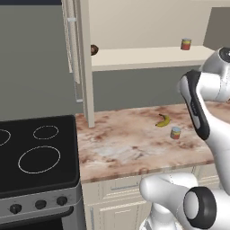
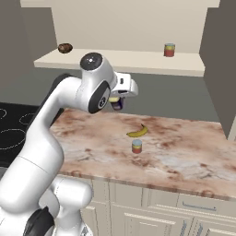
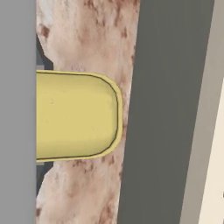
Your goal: Pick the cans from the counter and place them in their designated side in the cabinet.
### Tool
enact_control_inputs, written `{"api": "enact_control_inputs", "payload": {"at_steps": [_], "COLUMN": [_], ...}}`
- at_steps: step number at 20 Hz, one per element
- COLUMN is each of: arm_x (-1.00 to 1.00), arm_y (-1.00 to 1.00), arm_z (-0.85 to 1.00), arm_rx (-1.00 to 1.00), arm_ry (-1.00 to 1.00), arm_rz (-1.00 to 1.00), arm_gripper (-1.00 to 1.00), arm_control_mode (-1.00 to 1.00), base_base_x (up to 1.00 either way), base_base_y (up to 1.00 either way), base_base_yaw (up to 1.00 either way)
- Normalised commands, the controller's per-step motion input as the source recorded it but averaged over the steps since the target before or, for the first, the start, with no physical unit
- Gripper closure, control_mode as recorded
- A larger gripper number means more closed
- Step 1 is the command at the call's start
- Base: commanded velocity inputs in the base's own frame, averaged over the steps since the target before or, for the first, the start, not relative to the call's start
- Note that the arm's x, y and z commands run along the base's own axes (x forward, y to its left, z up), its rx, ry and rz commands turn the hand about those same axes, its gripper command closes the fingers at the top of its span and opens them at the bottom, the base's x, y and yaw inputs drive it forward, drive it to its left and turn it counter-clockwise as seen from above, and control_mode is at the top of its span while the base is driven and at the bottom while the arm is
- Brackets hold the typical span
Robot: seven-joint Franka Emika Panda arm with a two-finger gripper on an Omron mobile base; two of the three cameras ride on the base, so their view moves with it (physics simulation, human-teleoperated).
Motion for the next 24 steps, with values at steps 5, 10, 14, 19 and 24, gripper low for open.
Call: {"api": "enact_control_inputs", "payload": {"at_steps": [5, 10, 14, 19, 24], "arm_x": [0.0, 0.0, 0.0, 0.01, 0.0], "arm_y": [-0.07, -0.03, -0.11, -0.09, -0.08], "arm_z": [0.24, 0.26, 0.27, 0.25, 0.25], "arm_rx": [0.0, 0.0, 0.0, 0.0, 0.0], "arm_ry": [-0.04, -0.04, -0.04, -0.04, -0.04], "arm_rz": [0.0, 0.0, 0.0, 0.0, 0.0], "arm_gripper": [1.0, 1.0, 1.0, 1.0, 1.0], "arm_control_mode": [-1.0, -1.0, -1.0, -1.0, -1.0], "base_base_x": [0.0, 0.0, 0.0, 0.0, 0.0], "base_base_y": [0.0, 0.0, 0.0, 0.0, 0.0], "base_base_yaw": [0.0, 0.0, 0.0, 0.0, 0.0]}}
